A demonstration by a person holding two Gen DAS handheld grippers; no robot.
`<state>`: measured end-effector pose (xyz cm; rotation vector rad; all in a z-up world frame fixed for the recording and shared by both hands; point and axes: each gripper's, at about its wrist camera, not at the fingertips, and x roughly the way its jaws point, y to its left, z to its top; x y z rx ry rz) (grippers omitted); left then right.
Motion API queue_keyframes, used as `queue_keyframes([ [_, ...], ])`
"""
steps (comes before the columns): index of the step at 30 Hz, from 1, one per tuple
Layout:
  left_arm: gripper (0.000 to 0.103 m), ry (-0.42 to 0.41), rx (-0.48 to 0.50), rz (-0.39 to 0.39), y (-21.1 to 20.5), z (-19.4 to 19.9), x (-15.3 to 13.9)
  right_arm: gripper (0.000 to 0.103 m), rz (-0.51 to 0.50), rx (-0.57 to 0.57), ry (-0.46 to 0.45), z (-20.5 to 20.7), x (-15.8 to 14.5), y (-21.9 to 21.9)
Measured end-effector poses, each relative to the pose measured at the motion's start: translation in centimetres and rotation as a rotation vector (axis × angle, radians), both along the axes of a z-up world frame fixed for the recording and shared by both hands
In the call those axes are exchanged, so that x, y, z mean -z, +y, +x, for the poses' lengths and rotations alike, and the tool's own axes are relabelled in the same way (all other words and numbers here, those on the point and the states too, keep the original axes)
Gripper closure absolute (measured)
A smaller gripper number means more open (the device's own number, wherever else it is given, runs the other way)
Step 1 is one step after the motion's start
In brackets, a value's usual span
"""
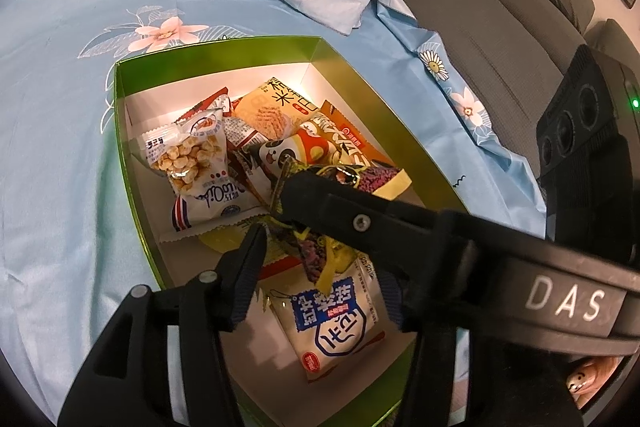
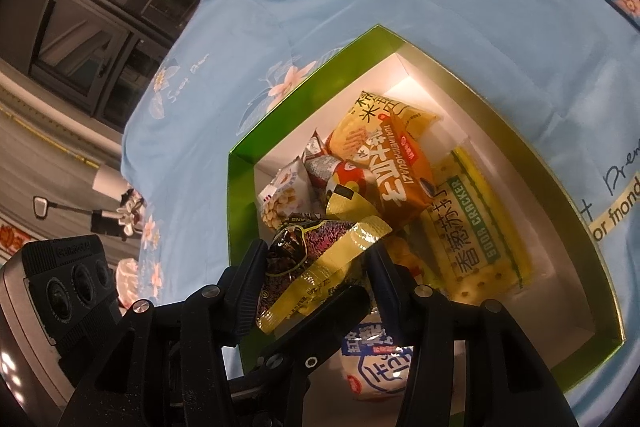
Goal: Organize snacks
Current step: 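Open the right gripper to release the gold wrapper into the box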
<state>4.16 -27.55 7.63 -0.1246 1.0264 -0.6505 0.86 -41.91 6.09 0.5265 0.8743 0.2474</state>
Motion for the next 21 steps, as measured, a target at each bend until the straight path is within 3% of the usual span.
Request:
queue_keyframes([
  [4, 0.038, -0.013, -0.007, 0.015, 0.0, -0.2, -0.1, 0.051, -0.005, 0.011, 0.001, -0.3, 0.0, -0.2],
  [8, 0.035, -0.034, -0.018, 0.029, 0.1, -0.6, -0.5, 0.051, -0.005, 0.021, -0.003, -0.5, -0.1, -0.4],
  [13, 0.022, -0.087, -0.043, 0.078, 0.2, -1.0, -1.3, 0.051, -0.008, 0.022, -0.019, -0.9, -0.6, -0.4],
  [21, 0.01, -0.141, -0.061, 0.05, 1.5, -2.3, -3.6, 0.036, -0.01, 0.047, -0.08, -2.2, -2.0, -0.8],
])
